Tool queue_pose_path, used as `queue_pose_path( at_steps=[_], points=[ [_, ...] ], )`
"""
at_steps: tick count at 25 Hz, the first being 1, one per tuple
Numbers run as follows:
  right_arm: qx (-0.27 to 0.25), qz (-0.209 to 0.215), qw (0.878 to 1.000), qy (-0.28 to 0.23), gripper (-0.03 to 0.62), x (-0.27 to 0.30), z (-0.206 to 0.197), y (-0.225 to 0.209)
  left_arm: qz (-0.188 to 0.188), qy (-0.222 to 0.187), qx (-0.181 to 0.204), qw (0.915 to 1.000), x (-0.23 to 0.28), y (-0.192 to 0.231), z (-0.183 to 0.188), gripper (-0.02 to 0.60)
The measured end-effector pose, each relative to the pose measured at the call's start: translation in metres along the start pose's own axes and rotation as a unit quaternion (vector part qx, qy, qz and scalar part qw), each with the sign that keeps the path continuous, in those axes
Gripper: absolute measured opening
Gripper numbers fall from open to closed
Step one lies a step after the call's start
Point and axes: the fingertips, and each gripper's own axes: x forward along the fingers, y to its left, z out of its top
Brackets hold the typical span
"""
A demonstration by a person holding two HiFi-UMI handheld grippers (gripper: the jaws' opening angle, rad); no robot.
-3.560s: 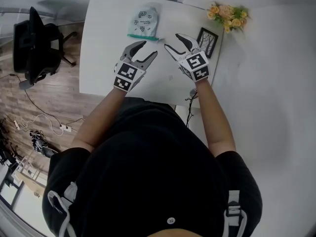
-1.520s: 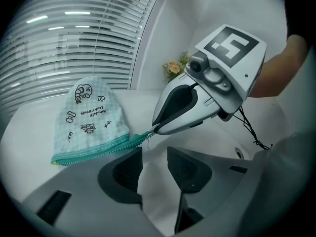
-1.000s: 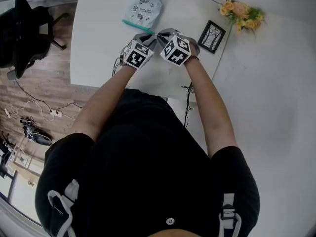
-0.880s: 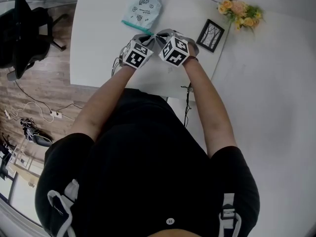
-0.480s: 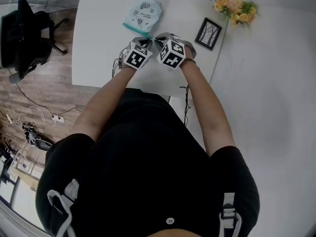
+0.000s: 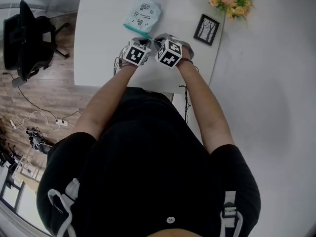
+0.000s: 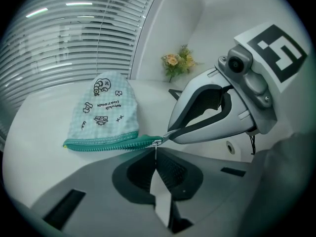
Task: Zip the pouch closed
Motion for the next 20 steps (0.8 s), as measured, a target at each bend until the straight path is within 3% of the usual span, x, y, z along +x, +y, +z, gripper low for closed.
queue_pose_path(
  at_steps=[20],
  points=[
    [0.036, -0.026, 0.999, 0.003, 0.02, -0.01, -0.024, -0.001, 0.005, 0.005, -0.018, 0.9998, -0.003, 0.012, -0.003, 0.009]
  ],
)
